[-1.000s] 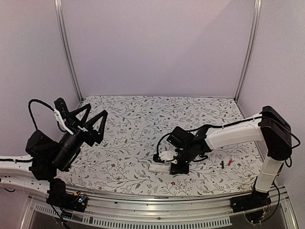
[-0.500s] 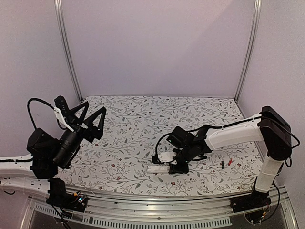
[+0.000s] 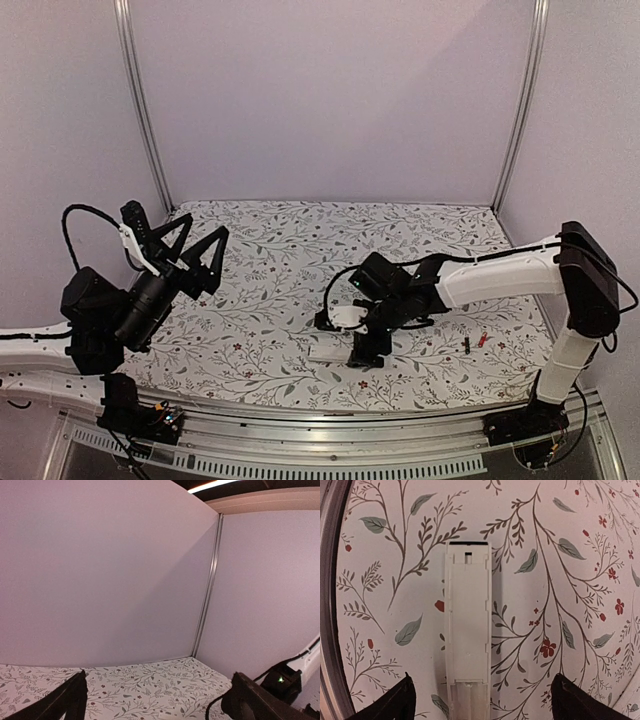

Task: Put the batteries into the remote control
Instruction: Place the remote control without batteries at the center of the board, then pick up the battery at the center of the board.

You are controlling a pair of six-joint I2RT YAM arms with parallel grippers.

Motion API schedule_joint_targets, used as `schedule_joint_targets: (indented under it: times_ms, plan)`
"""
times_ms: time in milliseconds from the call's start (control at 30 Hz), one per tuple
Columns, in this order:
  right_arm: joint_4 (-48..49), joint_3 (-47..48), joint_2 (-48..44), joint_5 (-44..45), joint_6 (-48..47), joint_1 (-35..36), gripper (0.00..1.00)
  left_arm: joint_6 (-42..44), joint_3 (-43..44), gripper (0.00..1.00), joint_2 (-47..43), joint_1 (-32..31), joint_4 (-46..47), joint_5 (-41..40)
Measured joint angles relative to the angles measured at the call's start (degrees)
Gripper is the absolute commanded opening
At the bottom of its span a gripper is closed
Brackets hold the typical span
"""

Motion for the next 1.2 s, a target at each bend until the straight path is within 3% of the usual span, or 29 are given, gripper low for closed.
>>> schedule_joint_targets:
  times_ms: [67, 133, 200, 367, 600, 767, 1200]
  plan:
    - [0.1, 0.6, -2.6, 0.0, 2.0, -0.4, 0.90, 0.0, 0.0, 1.00, 0.0, 0.2, -0.1, 0.4]
    - [-0.1, 1.9, -6.4, -0.2, 5.8, -2.1, 0.67, 0.0, 0.0, 1.00, 0.0, 0.4, -0.5, 0.5]
    - [-1.2, 5.0, -9.8, -0.9, 13.4, -6.8, 0.55, 0.0, 0.0, 1.00, 0.0, 0.6, -1.3, 0.5]
    - [-7.0, 8.8, -16.6, 4.5, 34.4, -22.6, 0.54, 0.1, 0.1, 1.00, 0.0, 1.1, -4.1, 0.1]
    - [-21.1, -2.4, -21.3, 10.7, 52.2, -26.1, 0.53, 0.2, 0.1, 1.00, -0.3, 2.1, -6.3, 0.2]
    - [-23.8, -12.5, -20.2, 10.6, 57.3, -29.4, 0.50, 0.2, 0.1, 1.00, -1.1, 2.7, -6.3, 1.2]
    - [-20.9, -18.5, -19.3, 10.8, 60.3, -32.3, 0.39, 0.1, 0.1, 1.00, -2.4, 3.6, -6.9, 2.2]
